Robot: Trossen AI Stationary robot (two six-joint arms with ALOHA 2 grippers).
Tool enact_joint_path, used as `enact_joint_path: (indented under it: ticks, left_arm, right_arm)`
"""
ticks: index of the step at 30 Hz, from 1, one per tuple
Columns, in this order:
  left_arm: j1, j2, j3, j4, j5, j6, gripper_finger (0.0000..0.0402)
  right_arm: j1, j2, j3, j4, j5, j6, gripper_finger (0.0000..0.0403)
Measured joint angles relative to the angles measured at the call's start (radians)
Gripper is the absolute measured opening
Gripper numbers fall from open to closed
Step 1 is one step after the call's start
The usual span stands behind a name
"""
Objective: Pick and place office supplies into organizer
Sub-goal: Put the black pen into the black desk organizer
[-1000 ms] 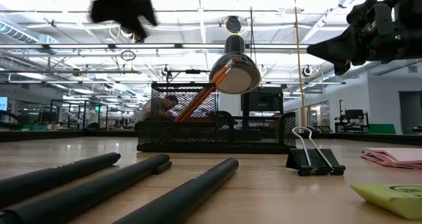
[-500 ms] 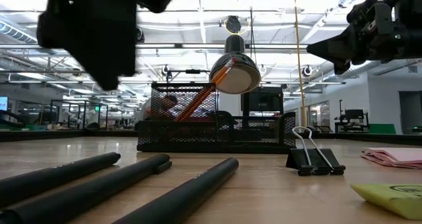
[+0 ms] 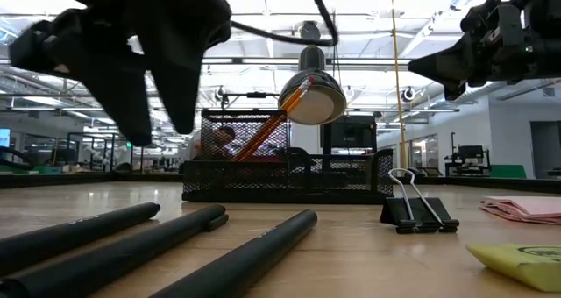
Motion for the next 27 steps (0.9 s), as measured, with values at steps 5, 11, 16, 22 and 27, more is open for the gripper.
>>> enact_joint_path:
  ticks: [5, 11, 16, 22, 27]
  left_arm:
    - [-0.004, 0.000, 0.000, -0.022, 0.016, -0.011, 0.0182]
    - [0.000, 0.000, -0.012, -0.055, 0.046, -0.012, 0.0220]
    - [0.001, 0.014, -0.020, -0.037, 0.077, -0.018, 0.0238]
    - [0.005, 0.067, -0.021, 0.026, 0.123, -0.004, 0.0239]
    - [0.005, 0.115, -0.016, 0.081, 0.177, 0.016, 0.0239]
  right_arm:
    - [0.000, 0.000, 0.000, -0.017, 0.001, 0.000, 0.0009]
    - [0.000, 0.000, 0.000, -0.018, 0.003, 0.000, 0.0009]
    - [0.000, 0.000, 0.000, -0.018, 0.003, 0.000, 0.0009]
    - [0.000, 0.002, 0.000, -0.019, 0.004, -0.006, 0.0009]
    - [0.000, 0.004, 0.000, -0.021, 0.004, -0.007, 0.0009]
